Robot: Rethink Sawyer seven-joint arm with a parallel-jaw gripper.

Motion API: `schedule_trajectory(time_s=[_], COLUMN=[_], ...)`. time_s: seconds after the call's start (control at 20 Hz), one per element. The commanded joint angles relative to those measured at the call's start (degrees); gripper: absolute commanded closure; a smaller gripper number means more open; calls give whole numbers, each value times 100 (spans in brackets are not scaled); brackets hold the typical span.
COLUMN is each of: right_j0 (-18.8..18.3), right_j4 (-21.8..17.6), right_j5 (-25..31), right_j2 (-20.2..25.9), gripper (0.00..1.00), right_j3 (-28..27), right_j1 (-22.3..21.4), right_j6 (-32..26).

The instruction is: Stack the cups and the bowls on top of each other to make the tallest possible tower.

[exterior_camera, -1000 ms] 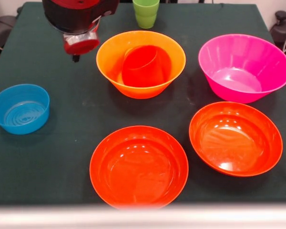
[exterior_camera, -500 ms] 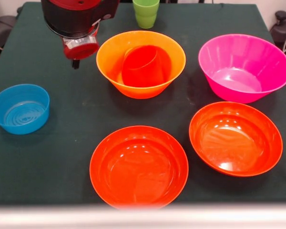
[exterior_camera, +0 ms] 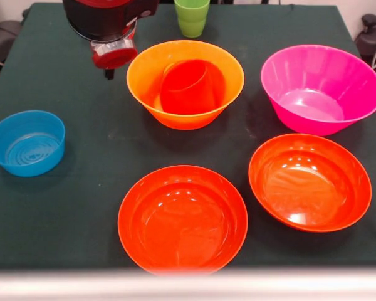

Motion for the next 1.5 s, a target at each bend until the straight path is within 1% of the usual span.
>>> schedule_trajectory(time_s=[0.05,0.15,0.3,0.4,0.75,0.9,1.2,1.5], right_j0=[-29,-44,-82,-68,167,248,389,444], right_j4=[-84,-69,-1,9,137,201,340,473], right_j5=[345,345,202,180,786,957,1214,1235], right_j2=[829,849,950,995,934,918,847,790], gripper=[0,0,0,0,0,0,0,0], right_j3=[526,489,492,399,-218,-436,-721,-789], right_j1=[-90,-79,-55,-5,254,363,510,573], right_j6=[-757,-712,-648,-643,-5,233,491,585])
